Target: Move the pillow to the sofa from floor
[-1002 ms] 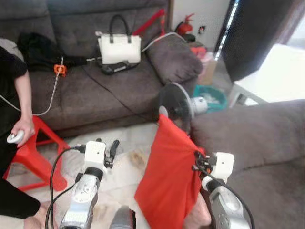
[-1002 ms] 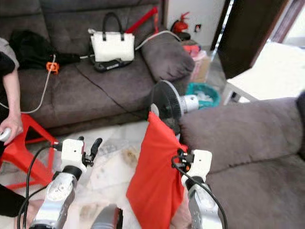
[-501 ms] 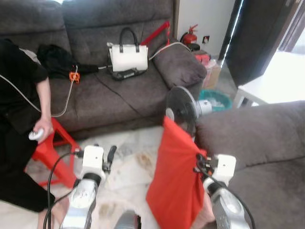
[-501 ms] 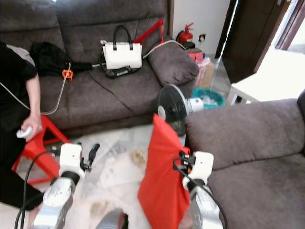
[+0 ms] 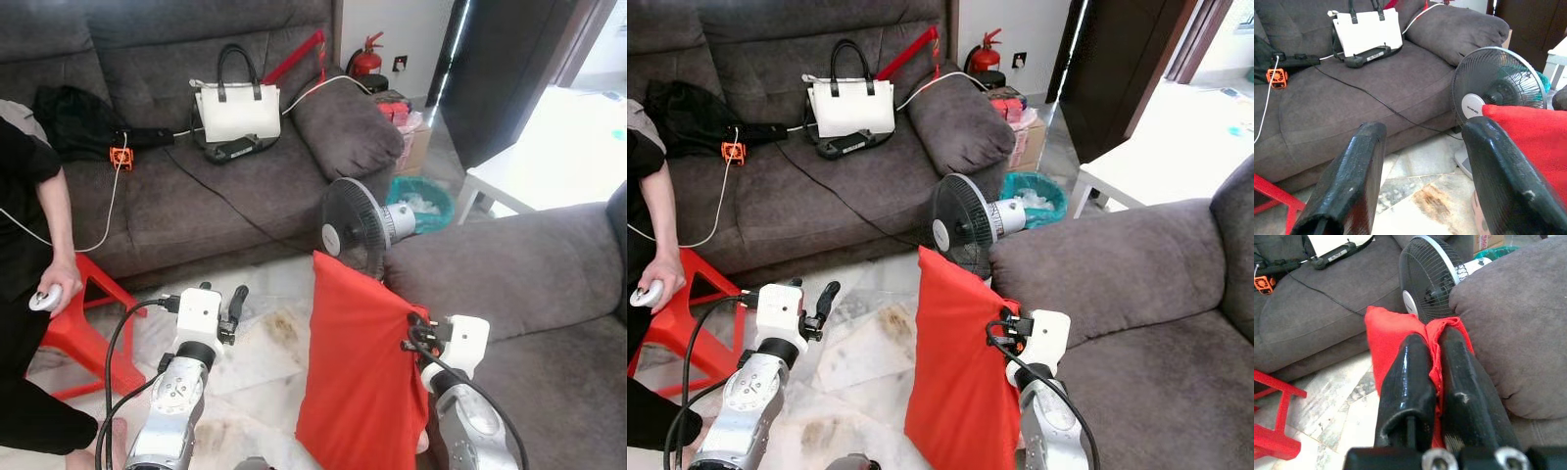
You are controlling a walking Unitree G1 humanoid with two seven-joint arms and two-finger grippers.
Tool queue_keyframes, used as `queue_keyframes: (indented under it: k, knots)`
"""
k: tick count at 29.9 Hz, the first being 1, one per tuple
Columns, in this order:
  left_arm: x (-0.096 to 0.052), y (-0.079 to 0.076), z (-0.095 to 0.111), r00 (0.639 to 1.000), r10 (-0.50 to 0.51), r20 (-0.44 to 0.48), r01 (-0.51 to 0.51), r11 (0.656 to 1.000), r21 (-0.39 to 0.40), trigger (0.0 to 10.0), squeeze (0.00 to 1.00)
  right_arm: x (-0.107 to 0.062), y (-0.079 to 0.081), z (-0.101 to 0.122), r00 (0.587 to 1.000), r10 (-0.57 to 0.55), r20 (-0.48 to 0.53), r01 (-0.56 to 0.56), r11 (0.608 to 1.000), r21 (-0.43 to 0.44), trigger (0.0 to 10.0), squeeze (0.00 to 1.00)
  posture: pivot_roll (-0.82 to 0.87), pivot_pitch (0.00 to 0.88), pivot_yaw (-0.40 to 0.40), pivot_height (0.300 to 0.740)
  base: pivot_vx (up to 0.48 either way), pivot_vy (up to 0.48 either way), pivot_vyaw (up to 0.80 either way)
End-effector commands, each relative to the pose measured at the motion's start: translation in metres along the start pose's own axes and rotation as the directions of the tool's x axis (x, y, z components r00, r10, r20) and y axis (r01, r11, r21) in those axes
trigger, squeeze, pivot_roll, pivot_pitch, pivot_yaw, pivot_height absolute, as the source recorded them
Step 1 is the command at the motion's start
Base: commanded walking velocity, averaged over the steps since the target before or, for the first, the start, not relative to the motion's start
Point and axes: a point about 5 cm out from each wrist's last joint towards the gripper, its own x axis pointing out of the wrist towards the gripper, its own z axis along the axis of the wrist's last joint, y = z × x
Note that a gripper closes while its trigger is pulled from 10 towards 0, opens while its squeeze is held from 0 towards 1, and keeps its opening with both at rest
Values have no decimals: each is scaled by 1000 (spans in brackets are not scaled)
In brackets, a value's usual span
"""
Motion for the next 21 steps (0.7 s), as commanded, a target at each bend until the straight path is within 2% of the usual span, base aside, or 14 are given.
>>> queue_keyframes:
  k: [1, 7, 21]
  knots:
    - [-2, 3, -3, 1000, 7, -24, -6, 1000, 13, 10000, 0, 9, 4, 25, 992, 24, 126, -21, 1000, -21, 10000, 0, 139, 0, -33, 740, 0, 0, 0]
    - [-2, 3, -4, 1000, 5, -27, -5, 1000, 13, 10000, 0, 10, 4, 26, 991, 17, 130, -17, 1000, -1, 10000, 0, 136, 0, -31, 740, 0, 0, -77]
    - [-1, 3, -3, 1000, 1, -28, 0, 1000, 18, 10000, 0, 10, 3, 23, 994, 8, 110, -8, 1000, -4, 10000, 0, 138, 0, -31, 740, 0, 0, -800]
